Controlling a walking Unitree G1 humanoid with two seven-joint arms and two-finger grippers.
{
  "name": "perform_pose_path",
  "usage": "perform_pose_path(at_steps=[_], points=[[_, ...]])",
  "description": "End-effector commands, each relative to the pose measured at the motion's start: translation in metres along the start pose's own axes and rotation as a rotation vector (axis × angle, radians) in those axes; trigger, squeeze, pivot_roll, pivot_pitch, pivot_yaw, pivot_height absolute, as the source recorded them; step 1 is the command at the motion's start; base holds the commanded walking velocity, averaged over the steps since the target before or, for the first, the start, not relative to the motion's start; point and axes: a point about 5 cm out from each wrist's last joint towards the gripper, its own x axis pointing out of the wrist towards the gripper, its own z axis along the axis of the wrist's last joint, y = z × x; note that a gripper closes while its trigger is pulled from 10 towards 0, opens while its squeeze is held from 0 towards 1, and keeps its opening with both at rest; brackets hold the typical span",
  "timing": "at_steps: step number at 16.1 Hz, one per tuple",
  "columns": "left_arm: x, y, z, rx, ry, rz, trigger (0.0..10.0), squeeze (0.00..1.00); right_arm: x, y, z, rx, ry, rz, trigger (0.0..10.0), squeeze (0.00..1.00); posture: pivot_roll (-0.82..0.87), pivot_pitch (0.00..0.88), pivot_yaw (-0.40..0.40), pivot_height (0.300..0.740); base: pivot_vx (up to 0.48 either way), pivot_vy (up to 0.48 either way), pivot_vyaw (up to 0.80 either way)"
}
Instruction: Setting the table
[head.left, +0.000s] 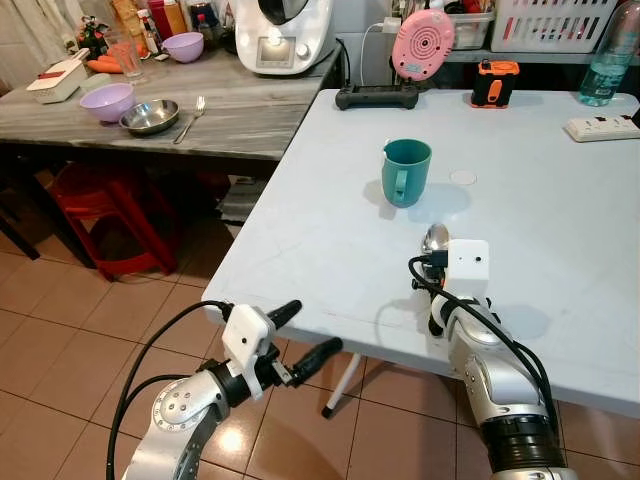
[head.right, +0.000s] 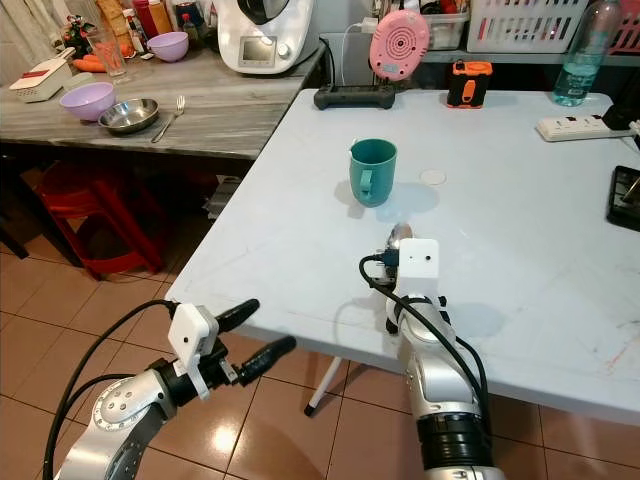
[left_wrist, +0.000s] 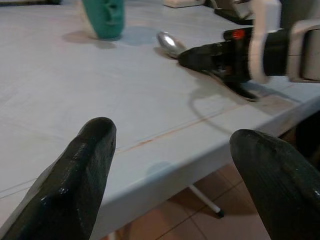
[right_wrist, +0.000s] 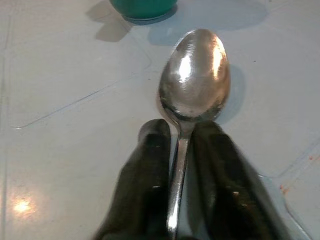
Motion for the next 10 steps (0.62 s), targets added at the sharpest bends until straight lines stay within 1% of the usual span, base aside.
perform_pose_path(at_steps=[1,3,6,8,10], points=[[-0.003,0.0,0.003,0.003,-0.002,-0.017,10.0,0.0,-0.003,0.0,-0.026,-0.004,0.116,0.009,0.0,0.0,-0.07,0.078,0.11,0.74,0.0,0.0,0.0],[-0.002,0.0,0.004,-0.002,-0.004,-0.034,10.0,0.0,-0.004,-0.004,-0.03,0.016,0.136,-0.009,0.0,0.0,-0.07,0.078,0.11,0.74,0.0,0.0,0.0],[-0.003,0.0,0.004,0.002,-0.004,-0.037,10.0,0.0,-0.005,-0.006,-0.034,0.043,0.149,-0.022,0.0,0.0,-0.07,0.073,0.112,0.74,0.0,0.0,0.0],[-0.003,0.003,0.006,0.026,-0.011,-0.009,10.0,0.0,-0.006,-0.006,-0.035,0.065,0.155,-0.026,0.0,0.0,-0.07,0.073,0.112,0.74,0.0,0.0,0.0],[-0.001,0.012,0.011,0.051,-0.037,0.055,10.0,0.0,-0.006,-0.006,-0.036,0.103,0.158,-0.03,0.0,0.0,-0.07,0.066,0.113,0.74,0.0,0.0,0.0]])
